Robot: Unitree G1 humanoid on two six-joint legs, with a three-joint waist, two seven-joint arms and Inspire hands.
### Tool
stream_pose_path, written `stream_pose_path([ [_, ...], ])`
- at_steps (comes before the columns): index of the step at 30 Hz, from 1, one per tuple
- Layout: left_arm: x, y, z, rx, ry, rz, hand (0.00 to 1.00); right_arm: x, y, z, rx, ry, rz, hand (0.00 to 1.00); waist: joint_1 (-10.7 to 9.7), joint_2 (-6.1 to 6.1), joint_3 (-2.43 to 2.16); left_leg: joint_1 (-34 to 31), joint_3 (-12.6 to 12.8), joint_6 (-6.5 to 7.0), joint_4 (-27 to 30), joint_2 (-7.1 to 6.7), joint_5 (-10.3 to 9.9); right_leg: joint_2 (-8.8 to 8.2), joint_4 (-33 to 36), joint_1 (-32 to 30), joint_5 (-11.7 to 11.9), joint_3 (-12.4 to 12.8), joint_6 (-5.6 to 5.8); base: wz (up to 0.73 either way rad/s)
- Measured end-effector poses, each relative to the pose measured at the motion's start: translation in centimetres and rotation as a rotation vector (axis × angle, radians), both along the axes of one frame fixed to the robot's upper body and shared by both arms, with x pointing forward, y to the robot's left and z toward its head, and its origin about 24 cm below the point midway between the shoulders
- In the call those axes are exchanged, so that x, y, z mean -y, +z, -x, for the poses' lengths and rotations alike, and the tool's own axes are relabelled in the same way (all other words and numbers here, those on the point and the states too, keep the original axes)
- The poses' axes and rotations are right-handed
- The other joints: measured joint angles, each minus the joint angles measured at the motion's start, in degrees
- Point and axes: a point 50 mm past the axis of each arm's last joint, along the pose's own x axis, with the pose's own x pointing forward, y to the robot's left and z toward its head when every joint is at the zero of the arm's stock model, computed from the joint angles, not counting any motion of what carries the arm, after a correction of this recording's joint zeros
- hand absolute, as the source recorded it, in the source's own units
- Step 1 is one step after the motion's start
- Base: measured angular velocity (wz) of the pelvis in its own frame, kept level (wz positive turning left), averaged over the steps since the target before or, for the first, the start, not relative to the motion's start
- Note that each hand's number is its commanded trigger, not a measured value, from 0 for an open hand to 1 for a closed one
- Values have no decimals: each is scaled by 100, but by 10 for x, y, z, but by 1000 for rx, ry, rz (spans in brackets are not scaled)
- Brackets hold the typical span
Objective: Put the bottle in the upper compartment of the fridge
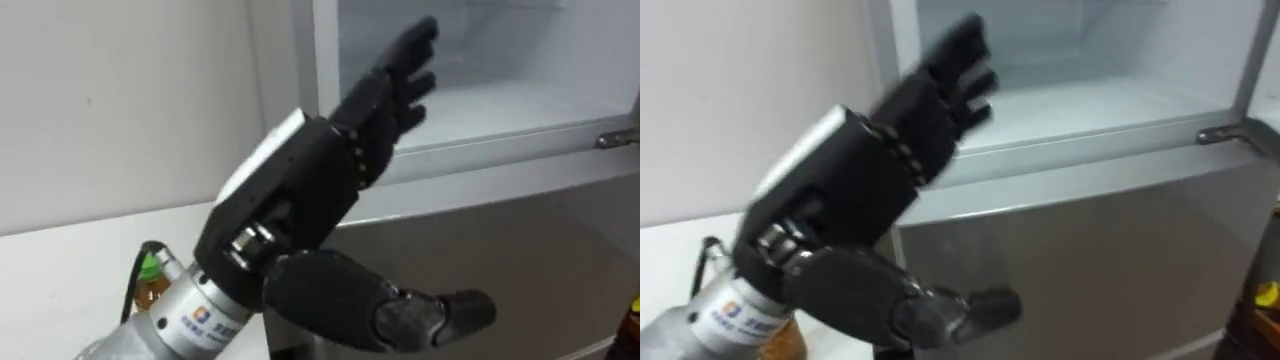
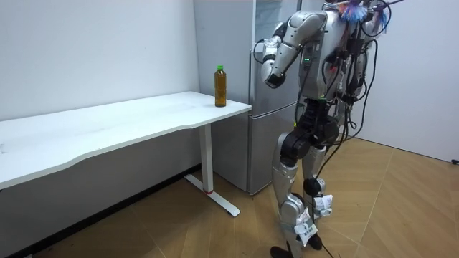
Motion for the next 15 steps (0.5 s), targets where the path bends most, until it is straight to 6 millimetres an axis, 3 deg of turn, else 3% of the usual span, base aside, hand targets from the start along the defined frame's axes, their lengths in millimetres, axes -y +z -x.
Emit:
stream_pose_path([
  [5,-41,8,6,54,237,97,0,0,0,5,5,-1,25,0,172,30,4,24,-139,-19,-1,-3,13,-4,9,87,-69,-122,-25,18],
  [10,-69,11,10,80,397,155,0,0,-1,12,-8,-23,31,0,406,43,7,27,-276,-37,-1,-8,23,-7,-5,183,-77,-265,-37,12],
  [15,-103,4,23,87,632,199,0,3,-1,19,-9,-72,37,0,470,50,5,20,-434,-27,0,-74,31,-69,33,196,-171,-394,-3,19],
])
